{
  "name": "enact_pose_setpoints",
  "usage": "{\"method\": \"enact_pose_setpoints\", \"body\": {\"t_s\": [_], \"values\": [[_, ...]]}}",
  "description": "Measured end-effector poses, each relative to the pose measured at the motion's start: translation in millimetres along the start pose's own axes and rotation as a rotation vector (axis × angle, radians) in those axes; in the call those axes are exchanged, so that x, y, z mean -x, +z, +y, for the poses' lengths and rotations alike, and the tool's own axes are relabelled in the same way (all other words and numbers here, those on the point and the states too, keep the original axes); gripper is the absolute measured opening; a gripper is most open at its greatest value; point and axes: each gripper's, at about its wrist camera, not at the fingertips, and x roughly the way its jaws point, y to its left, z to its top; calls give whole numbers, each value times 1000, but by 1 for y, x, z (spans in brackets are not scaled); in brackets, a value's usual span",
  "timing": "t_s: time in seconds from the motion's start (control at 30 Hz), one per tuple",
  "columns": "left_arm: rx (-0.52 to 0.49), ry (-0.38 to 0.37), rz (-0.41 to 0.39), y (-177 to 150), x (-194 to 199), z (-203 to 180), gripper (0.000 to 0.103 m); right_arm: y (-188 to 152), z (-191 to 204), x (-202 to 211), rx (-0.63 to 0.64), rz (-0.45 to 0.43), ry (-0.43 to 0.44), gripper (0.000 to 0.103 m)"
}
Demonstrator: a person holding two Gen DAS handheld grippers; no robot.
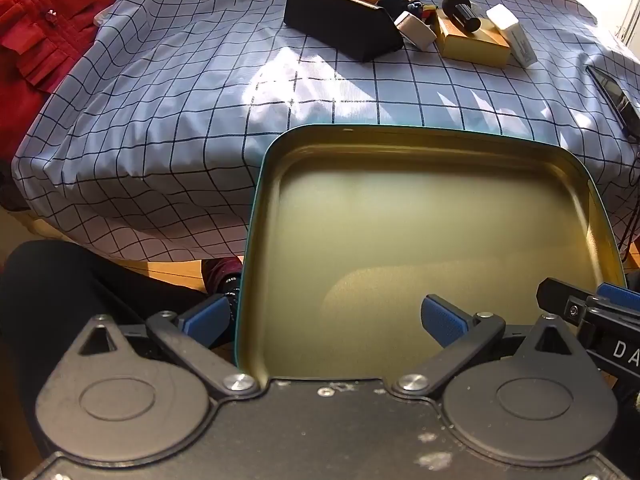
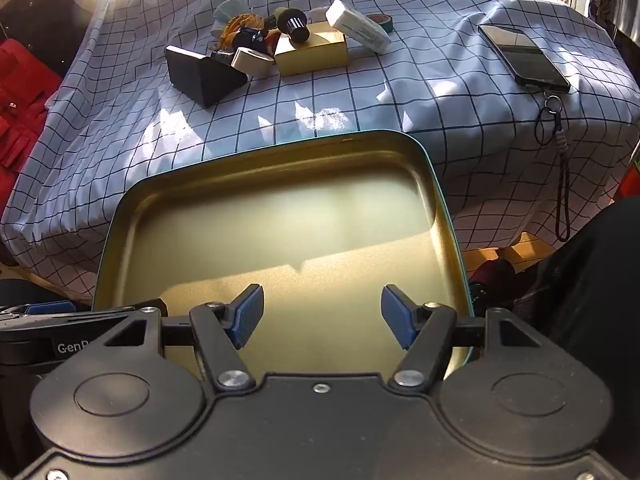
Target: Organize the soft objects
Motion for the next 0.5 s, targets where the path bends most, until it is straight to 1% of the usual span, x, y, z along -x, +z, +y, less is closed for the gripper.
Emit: {"method": "enact_pose_setpoints", "body": {"t_s": [0.03,0.3,0.33,0.5], "values": [[-9,23,-2,0,0,-1,103,1,0,0,1,-1,0,63],[3,17,-1,-4,-4,-3,103,4,-1,2,-1,7,-5,63],[1,18,3,-3,-4,-3,103,-2,1,-4,-1,8,-7,63],[-13,21,12,0,-5,-2,103,-3,4,-10,-3,18,-18,63]]}}
